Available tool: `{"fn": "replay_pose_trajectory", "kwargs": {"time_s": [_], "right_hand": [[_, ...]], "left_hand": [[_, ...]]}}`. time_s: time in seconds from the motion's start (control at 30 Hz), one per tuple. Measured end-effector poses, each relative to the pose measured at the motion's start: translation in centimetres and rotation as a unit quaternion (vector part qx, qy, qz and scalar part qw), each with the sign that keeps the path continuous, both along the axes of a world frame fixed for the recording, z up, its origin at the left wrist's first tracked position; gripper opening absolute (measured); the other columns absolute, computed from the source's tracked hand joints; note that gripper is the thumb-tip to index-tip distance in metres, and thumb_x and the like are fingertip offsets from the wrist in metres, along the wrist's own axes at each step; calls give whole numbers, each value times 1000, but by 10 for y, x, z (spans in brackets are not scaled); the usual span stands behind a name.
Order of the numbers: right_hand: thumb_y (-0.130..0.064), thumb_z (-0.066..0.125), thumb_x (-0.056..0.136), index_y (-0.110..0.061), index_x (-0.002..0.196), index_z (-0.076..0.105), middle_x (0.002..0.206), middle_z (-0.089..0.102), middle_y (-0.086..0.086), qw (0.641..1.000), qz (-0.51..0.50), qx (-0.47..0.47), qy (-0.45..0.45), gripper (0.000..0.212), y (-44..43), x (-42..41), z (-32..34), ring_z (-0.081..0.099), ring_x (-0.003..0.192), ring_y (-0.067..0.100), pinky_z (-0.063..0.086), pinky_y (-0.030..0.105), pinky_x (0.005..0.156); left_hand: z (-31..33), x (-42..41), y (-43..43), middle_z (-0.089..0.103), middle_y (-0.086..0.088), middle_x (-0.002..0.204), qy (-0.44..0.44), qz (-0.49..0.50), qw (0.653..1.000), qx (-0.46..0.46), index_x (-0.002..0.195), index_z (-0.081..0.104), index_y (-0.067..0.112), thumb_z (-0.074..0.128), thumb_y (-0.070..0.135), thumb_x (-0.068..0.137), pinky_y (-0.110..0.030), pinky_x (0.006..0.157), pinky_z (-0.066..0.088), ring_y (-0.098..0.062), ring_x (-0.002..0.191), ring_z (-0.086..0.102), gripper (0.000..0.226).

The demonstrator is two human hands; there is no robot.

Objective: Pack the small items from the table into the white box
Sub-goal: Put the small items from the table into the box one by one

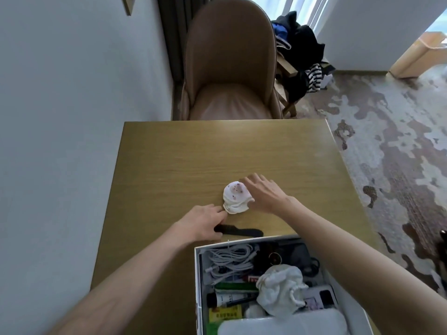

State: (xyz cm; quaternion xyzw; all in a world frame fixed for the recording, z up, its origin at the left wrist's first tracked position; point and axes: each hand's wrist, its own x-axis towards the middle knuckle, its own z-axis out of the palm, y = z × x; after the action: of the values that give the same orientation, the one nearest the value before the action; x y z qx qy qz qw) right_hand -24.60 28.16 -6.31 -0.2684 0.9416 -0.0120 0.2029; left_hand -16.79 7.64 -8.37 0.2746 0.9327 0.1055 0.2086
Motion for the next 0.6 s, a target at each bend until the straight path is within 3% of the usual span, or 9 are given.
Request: {"fn": "replay_pose_trajectory", "kwargs": {"time_s": [0.1,0.17,0.37,0.47,0.6], "right_hand": [[-30,68,81,-30,150,21,147,33,7,997,59,-5,-45,84,-13,5,-2,40,127,29,46,45,96],[-28,68,80,-30,145,29,141,38,7,996,85,7,-28,76,-21,7,-6,43,124,29,47,44,95],[-25,62,87,-20,123,45,116,56,7,999,11,11,-45,41,-26,2,3,55,100,24,49,35,80],[-22,50,93,-17,116,49,109,62,6,990,-78,-76,-88,23,-18,2,17,59,90,23,51,35,74],[-23,53,97,-15,116,56,104,65,5,946,-167,-252,-114,21,-2,11,48,63,89,23,56,43,79]], "left_hand": [[-1,-6,-6,55,1,106,1,53,999,-1,99,51,21,58,41,84,-34,76,46,-17,101,50,27],[-1,-8,-13,53,0,103,-6,93,996,-10,98,50,18,58,41,82,-35,78,48,-18,99,50,29],[3,-3,-33,60,4,96,-86,213,973,11,96,48,25,64,32,82,-33,71,46,-18,86,56,22],[4,4,-38,60,4,106,-140,287,943,96,112,55,22,62,24,89,-29,83,48,-15,97,58,24],[21,15,-36,61,0,95,-114,382,896,193,109,60,18,52,21,96,-19,64,41,-10,80,60,16]]}}
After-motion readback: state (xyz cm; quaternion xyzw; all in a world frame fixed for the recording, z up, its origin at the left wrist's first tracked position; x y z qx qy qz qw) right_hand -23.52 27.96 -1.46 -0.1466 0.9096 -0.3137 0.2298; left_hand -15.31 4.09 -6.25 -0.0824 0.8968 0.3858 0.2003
